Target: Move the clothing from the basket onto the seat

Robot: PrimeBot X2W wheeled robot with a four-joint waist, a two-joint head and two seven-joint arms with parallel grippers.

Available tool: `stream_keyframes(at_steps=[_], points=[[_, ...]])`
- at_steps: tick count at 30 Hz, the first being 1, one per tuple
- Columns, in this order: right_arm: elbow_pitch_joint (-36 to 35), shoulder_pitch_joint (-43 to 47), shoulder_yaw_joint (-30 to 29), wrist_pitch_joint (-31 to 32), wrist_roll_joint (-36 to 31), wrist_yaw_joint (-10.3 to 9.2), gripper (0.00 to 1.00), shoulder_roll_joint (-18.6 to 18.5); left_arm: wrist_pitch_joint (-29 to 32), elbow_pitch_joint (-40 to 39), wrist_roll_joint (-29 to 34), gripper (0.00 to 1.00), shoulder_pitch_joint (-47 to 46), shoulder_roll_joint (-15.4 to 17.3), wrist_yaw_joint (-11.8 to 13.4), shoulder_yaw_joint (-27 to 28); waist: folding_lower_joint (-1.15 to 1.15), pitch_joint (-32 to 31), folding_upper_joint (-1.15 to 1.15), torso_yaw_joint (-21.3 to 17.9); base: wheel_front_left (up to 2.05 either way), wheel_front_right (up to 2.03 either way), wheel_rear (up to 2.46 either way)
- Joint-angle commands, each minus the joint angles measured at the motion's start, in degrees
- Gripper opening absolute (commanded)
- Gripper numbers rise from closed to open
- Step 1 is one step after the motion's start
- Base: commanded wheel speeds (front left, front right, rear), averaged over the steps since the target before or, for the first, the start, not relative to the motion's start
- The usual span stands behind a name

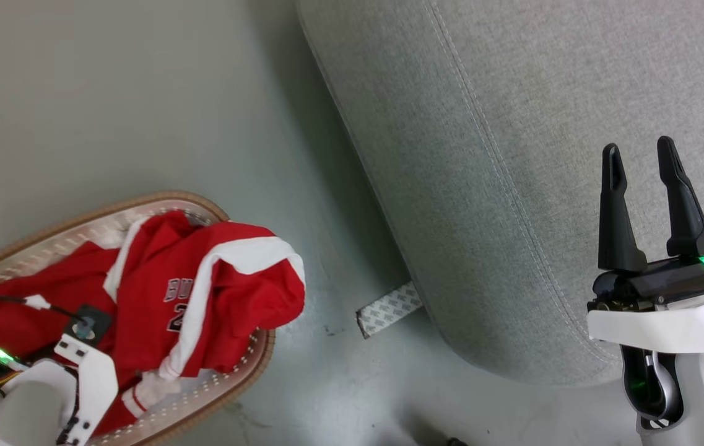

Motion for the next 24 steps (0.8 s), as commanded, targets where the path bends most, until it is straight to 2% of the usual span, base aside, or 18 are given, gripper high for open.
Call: stream_keyframes(at_steps=[1,6,7,8,9,18,24], points=[[-0.21,-0.87,-0.05,-0.19,0.66,-0.12,1.0,0.04,0.64,0.3,1.04,1.0,-0.82,0.78,-0.14,-0.61,-0.01,1.41,0.0,-1.0,0.0,0.0,0.0],[-0.32,-0.97,0.1,-0.19,1.46,-0.12,1.0,0.05,2.04,1.08,1.56,1.0,-1.56,1.01,-0.61,-3.0,-0.01,2.79,0.0,-1.45,0.0,0.0,0.0],[-0.3,-0.93,0.09,-0.19,1.53,-0.12,1.0,0.05,2.09,1.17,1.35,0.91,-1.64,0.85,-0.63,-3.39,-0.01,2.88,0.0,-1.43,0.0,0.0,0.0],[-0.25,-0.93,0.09,-0.19,1.59,-0.12,1.0,0.05,2.1,1.24,1.15,0.36,-1.7,0.8,-0.64,-3.71,-0.01,2.9,0.0,-1.42,0.0,0.0,0.0],[-0.16,-0.9,0.0,-0.19,1.54,-0.12,1.0,0.04,1.94,1.3,0.83,0.0,-1.71,0.65,-0.69,-3.95,-0.01,2.8,0.0,-1.34,0.0,0.0,0.0],[0.79,-1.51,-0.05,-0.19,-0.32,-0.12,1.0,0.03,-2.73,1.76,-3.65,0.0,0.53,-0.22,-0.62,-5.74,-0.01,-1.28,0.0,-0.1,0.0,0.0,0.0],[1.98,0.07,-1.58,-0.19,-3.77,-0.12,1.0,0.0,-5.48,1.89,-7.85,0.0,2.07,-3.78,-0.62,-6.27,-0.01,-8.44,0.0,4.04,0.0,0.0,0.0]])
